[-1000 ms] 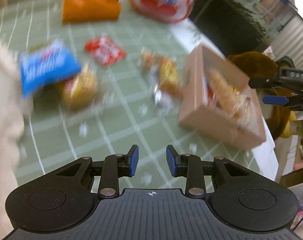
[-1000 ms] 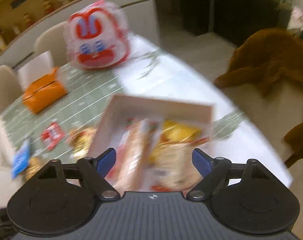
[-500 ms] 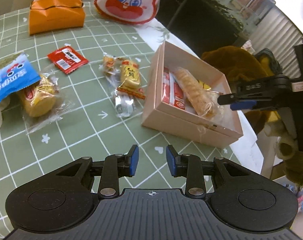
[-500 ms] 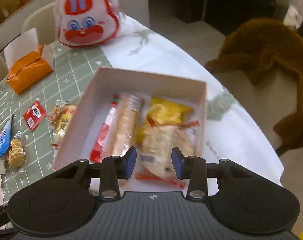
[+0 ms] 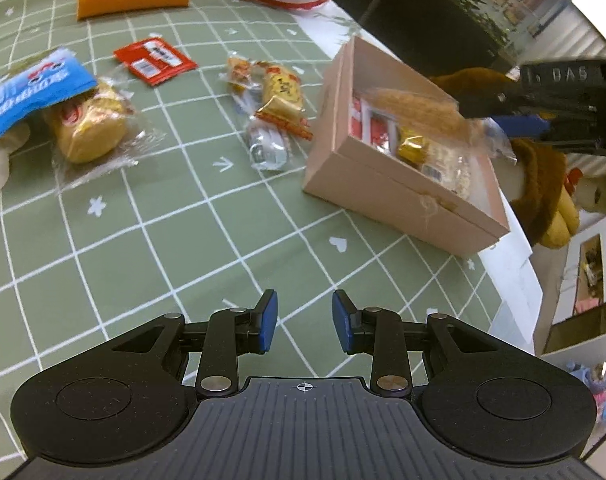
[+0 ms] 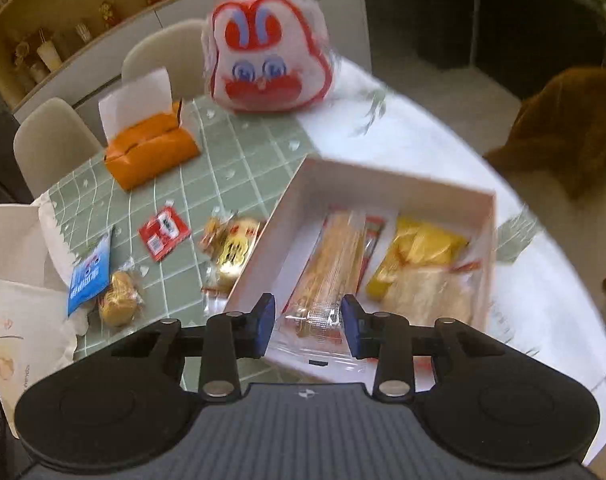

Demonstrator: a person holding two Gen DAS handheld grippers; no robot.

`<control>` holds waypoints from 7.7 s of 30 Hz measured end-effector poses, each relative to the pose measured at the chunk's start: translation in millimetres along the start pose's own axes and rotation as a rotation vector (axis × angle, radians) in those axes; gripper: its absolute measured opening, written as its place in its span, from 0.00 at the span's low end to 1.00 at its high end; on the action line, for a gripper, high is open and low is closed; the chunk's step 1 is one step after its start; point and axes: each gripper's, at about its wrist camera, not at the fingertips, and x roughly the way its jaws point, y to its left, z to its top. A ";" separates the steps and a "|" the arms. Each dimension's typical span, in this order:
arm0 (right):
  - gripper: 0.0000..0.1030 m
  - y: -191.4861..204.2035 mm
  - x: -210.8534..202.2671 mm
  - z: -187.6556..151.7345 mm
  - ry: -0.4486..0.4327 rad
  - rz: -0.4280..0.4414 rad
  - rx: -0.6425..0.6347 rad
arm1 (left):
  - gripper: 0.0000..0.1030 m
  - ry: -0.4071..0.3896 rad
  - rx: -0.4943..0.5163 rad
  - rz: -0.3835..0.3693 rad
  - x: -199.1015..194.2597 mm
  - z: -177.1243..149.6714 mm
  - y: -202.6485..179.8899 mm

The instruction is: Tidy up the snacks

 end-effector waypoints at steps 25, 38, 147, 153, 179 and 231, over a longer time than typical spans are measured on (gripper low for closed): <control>0.97 161.6 75.3 11.7 0.115 0.213 -0.093 | 0.33 -0.290 -0.379 0.302 -85.9 122.9 181.9; 0.60 201.0 141.9 -23.4 0.163 0.279 -0.257 | 0.29 -0.322 -0.174 0.401 -19.4 128.5 171.3; 0.82 33.0 7.3 -192.9 0.122 -0.034 0.061 | 0.67 -0.025 0.160 0.180 9.8 16.5 14.3; 0.84 34.4 5.9 -197.4 0.069 -0.075 0.066 | 0.61 -0.027 0.181 0.135 0.4 1.4 15.4; 0.97 28.0 -6.8 -223.1 0.048 -0.255 -0.255 | 0.60 0.021 0.184 0.031 -30.2 -58.1 15.8; 0.52 -7.4 -144.7 -65.6 -0.338 0.002 0.003 | 0.56 -0.296 0.272 -0.223 -132.9 99.4 -71.0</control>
